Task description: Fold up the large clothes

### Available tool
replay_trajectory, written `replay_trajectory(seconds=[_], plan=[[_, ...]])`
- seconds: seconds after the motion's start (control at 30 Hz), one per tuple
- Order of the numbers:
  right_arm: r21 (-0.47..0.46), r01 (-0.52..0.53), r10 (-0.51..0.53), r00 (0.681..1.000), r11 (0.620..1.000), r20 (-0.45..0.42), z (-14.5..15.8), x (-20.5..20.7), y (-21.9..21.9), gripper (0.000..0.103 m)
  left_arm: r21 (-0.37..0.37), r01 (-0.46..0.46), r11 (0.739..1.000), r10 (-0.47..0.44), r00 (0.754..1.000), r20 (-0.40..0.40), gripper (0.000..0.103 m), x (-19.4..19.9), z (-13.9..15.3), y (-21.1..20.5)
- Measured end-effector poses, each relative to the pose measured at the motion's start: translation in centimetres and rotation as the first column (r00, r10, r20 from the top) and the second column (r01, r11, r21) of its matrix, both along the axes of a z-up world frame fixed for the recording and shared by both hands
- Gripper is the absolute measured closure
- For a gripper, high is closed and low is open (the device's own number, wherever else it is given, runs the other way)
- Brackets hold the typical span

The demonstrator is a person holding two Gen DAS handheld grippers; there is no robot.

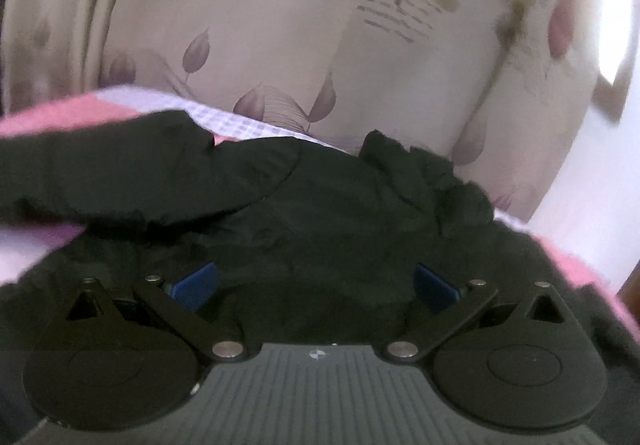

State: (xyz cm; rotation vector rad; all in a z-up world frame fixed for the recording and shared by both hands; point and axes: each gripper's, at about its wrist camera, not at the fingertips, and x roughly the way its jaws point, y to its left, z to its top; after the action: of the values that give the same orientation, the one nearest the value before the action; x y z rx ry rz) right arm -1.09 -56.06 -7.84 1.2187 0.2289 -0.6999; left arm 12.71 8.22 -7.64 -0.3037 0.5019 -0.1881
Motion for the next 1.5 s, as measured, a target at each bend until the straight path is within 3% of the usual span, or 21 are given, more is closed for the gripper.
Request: replay_trajectory(seconds=[0.07,0.13,0.2,0.27,0.37,0.5,0.6,0.7,0.83,0.9,0.97,1.03,1.07,1.1,1.17,1.27,1.33,1.5], plan=[[-0.062,-0.011,0.014,0.998,0.998,0.054,3.8,3.1,0.2,0.096,-0.091,-0.019,0.996,0.019,1.000,-0.002,0.000,-0.1,-0.4,1.4],[-0.158,-0.073,0.094,0.987,0.985,0.131,8.0,6.9,1.9,0.096,-0.175,-0.052,0.983,0.053,0.999,0.004,0.000,-0.3,-0.8,2.6],[-0.286,-0.151,0.207,0.962,0.946,0.176,11.9,10.8,5.1,0.096,-0.216,-0.088,0.973,0.090,0.996,0.001,0.000,-0.4,-0.9,3.4],[-0.390,-0.255,0.353,0.913,0.885,0.204,14.5,14.7,9.3,0.097,-0.222,-0.116,0.968,0.122,0.992,0.012,0.000,-0.8,-0.7,3.7],[-0.495,-0.421,0.570,0.798,0.760,0.197,15.9,20.2,16.7,0.097,-0.203,-0.159,0.966,0.170,0.985,0.039,0.000,-1.5,-0.3,3.7],[-0.553,-0.594,0.775,0.611,0.584,0.161,13.5,25.4,26.4,0.096,-0.236,-0.218,0.947,0.235,0.971,0.046,0.000,-2.1,-0.2,4.7],[-0.519,-0.696,0.849,0.513,0.496,0.124,9.7,28.3,31.6,0.096,-0.267,-0.251,0.930,0.271,0.962,0.039,0.000,-2.3,-0.3,5.5],[-0.474,-0.772,0.891,0.450,0.423,0.062,5.8,29.5,35.8,0.096,-0.276,-0.260,0.925,0.282,0.959,0.042,0.000,-2.4,-0.2,5.7],[-0.479,-0.829,0.923,0.373,0.289,-0.090,1.9,28.9,40.2,0.096,-0.278,-0.263,0.924,0.286,0.957,0.044,0.000,-2.3,-0.2,5.6],[-0.500,-0.844,0.924,0.330,0.197,-0.193,0.9,28.3,41.4,0.093,-0.282,-0.263,0.923,0.286,0.957,0.045,0.000,-2.3,-0.3,5.8],[-0.521,-0.850,0.902,0.285,0.081,-0.324,0.2,27.4,42.8,0.092,-0.284,-0.263,0.922,0.287,0.957,0.044,0.000,-2.3,-0.3,5.8],[-0.539,-0.842,0.854,0.264,-0.024,-0.449,-0.2,27.1,44.9,0.083,-0.285,-0.261,0.922,0.285,0.957,0.045,0.000,-2.4,-0.4,5.9],[-0.550,-0.833,0.830,0.262,-0.063,-0.492,-0.4,26.7,45.6,0.070,-0.284,-0.260,0.923,0.284,0.958,0.044,0.000,-2.4,-0.4,6.0],[-0.561,-0.822,0.811,0.260,-0.100,-0.524,-0.5,26.1,46.1,0.047,-0.284,-0.260,0.923,0.284,0.958,0.044,0.000,-2.4,-0.4,6.0],[-0.601,-0.780,0.786,0.260,-0.172,-0.561,-0.2,24.6,47.0,0.016,-0.283,-0.261,0.923,0.284,0.958,0.043,0.000,-2.4,-0.4,6.0],[-0.657,-0.711,0.746,0.290,-0.252,-0.599,0.5,22.6,47.9,0.014,-0.281,-0.263,0.923,0.285,0.958,0.040,0.000,-2.4,-0.4,5.9],[-0.667,-0.696,0.761,0.275,-0.264,-0.587,1.3,22.2,47.7,0.014,-0.280,-0.264,0.923,0.286,0.958,0.038,0.000,-2.3,-0.5,6.0],[-0.669,-0.723,0.837,0.250,-0.173,-0.487,2.6,22.5,46.1,0.014,-0.278,-0.268,0.922,0.288,0.957,0.032,0.000,-2.3,-0.5,5.9]])
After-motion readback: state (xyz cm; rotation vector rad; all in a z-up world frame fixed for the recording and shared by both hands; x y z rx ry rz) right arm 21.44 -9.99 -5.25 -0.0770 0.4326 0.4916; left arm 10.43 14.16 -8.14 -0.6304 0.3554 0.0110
